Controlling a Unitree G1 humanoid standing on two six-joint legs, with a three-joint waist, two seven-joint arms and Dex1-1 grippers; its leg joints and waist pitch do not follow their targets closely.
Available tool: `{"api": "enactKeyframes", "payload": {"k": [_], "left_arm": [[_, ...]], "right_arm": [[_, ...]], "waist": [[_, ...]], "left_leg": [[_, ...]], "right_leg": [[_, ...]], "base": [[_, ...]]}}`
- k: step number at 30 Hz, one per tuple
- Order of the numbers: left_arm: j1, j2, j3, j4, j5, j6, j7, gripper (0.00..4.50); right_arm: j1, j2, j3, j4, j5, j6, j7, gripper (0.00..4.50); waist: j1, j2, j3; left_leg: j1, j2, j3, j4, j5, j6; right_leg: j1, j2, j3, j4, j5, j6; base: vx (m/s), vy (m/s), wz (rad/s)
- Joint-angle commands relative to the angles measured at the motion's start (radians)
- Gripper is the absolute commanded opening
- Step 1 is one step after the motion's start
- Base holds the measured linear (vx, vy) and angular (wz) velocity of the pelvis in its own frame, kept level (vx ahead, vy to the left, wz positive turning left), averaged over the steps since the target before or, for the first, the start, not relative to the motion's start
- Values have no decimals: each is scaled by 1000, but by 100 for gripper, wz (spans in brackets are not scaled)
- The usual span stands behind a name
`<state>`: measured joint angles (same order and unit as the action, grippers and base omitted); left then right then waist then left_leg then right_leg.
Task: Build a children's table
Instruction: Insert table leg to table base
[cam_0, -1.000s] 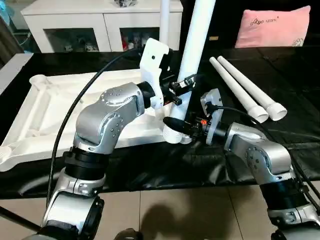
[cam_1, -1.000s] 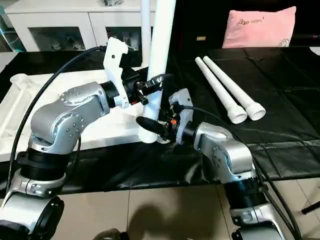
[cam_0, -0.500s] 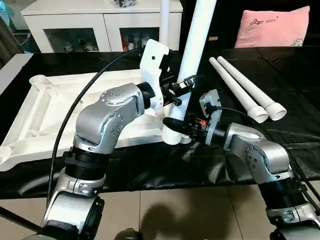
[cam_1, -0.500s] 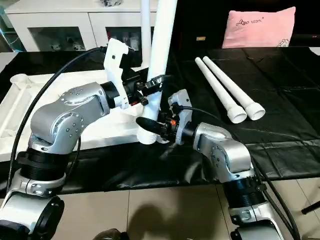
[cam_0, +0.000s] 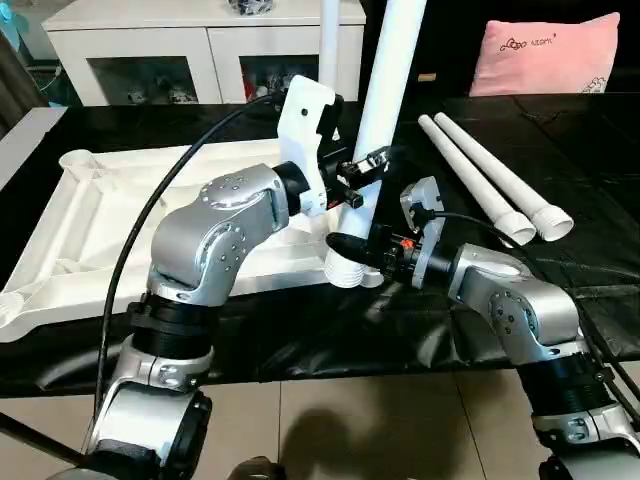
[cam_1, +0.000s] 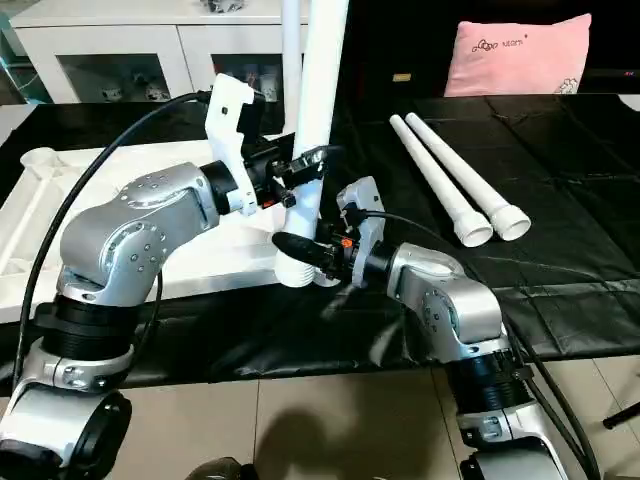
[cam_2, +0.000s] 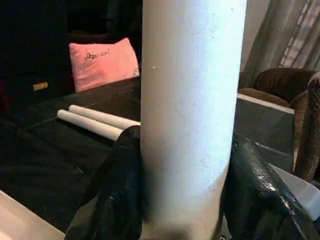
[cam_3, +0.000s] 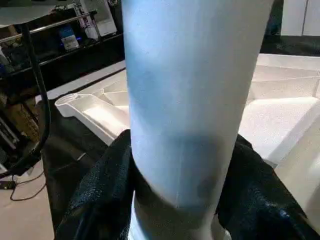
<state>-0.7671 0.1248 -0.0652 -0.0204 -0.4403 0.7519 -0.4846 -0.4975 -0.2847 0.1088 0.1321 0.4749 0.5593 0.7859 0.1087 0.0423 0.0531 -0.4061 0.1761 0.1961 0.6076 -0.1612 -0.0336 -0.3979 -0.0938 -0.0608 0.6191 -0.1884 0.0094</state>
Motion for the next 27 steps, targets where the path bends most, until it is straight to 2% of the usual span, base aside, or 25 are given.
{"api": "enactKeyframes", "payload": {"k": [1,5,6,10,15,16,18,21,24,26,27], "left_arm": [[-40,-14,39,0,-36,17,16,240],[-42,-28,80,-2,-81,47,16,263],[-42,-37,97,-5,-100,61,22,287],[-45,-50,123,0,-127,79,34,319],[-77,-123,264,25,-271,86,89,348],[-95,-146,318,37,-325,71,109,365],[-105,-154,346,44,-352,57,115,374],[-142,-163,435,82,-429,35,151,403],[-147,-137,446,95,-422,35,134,428],[-138,-93,418,105,-375,42,103,445],[-111,-10,332,120,-272,44,52,450]], "right_arm": [[-16,-1,-14,8,7,-4,8,193],[-14,-3,-18,4,9,-2,12,193],[-14,-2,-20,3,10,-2,15,193],[-15,1,-24,4,10,-4,18,193],[-16,11,-40,2,23,-6,18,193],[-16,20,-60,0,45,-2,15,193],[-19,27,-77,0,62,2,12,193],[-28,35,-134,-5,122,16,17,193],[-29,19,-150,-8,139,21,41,193],[-28,-4,-155,-7,145,31,74,193],[-28,-43,-150,-2,144,46,119,193]], "waist": [[-2,-18,-81],[-1,-20,-80],[-2,-22,-80],[-1,-20,-79],[0,-21,-79],[0,-22,-79],[3,-24,-79],[3,-21,-78],[3,-22,-78],[3,-23,-79],[4,-22,-78]], "left_leg": [[25,43,-22,-58,-114,53],[25,43,-22,-58,-115,54],[24,42,-22,-57,-114,55],[25,43,-22,-57,-117,58],[25,41,-22,-56,-133,54],[25,41,-21,-55,-137,55],[23,40,-22,-55,-137,62],[23,40,-22,-55,-138,66],[23,39,-24,-56,-133,70],[25,40,-24,-57,-126,67],[27,42,-26,-58,-126,70]], "right_leg": [[48,-48,36,-61,-94,-228],[48,-49,35,-61,-104,-234],[49,-49,35,-61,-103,-235],[47,-48,35,-63,-121,-229],[48,-49,35,-65,-128,-237],[48,-48,35,-64,-125,-239],[49,-50,34,-65,-125,-242],[47,-47,34,-66,-137,-232],[49,-46,33,-67,-143,-217],[48,-46,33,-68,-147,-208],[46,-44,34,-70,-161,-185]], "base": [[0,0,0],[0,0,0],[0,0,0],[0,0,0],[0,0,0],[0,0,0],[0,0,0],[0,0,0],[0,0,0],[0,0,0],[0,0,0]]}}
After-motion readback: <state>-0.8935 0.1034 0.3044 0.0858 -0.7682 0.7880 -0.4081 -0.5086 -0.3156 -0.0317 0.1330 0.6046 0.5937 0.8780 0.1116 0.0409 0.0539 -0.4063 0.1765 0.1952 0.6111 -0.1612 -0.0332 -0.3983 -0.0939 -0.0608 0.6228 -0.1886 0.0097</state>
